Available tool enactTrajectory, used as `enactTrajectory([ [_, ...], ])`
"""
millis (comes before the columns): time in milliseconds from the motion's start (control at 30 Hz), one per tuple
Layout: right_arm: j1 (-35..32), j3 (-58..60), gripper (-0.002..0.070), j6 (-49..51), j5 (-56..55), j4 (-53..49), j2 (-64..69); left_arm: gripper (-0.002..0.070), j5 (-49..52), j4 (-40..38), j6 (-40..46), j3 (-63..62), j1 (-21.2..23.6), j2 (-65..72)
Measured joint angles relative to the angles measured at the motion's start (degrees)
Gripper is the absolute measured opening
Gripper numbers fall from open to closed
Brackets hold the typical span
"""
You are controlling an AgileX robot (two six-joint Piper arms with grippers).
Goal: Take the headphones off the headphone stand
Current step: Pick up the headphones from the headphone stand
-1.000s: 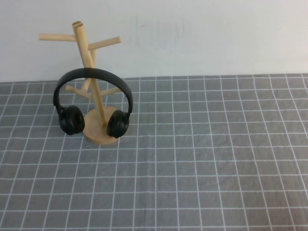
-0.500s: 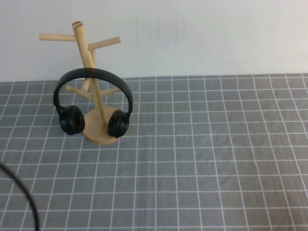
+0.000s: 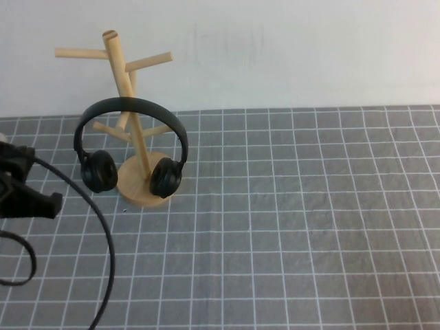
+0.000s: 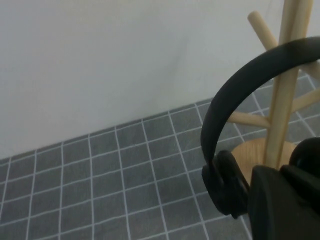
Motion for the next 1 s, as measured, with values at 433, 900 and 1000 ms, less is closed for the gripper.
enactTrajectory([
  [433,0.0,0.0,-0.0006,0.0,0.0,0.0,0.0,0.0372,-5.51,7.1,1.14,-6.89,0.0,14.85],
  [900,0.0,0.0,-0.0006,0.0,0.0,0.0,0.0,0.0414,-13.16,12.95,5.71,-7.98,0.0,24.74],
  [1000,0.0,0.0,-0.0006,0.0,0.0,0.0,0.0,0.0414,-14.43,10.97,9.64,-8.02,0.0,26.22],
])
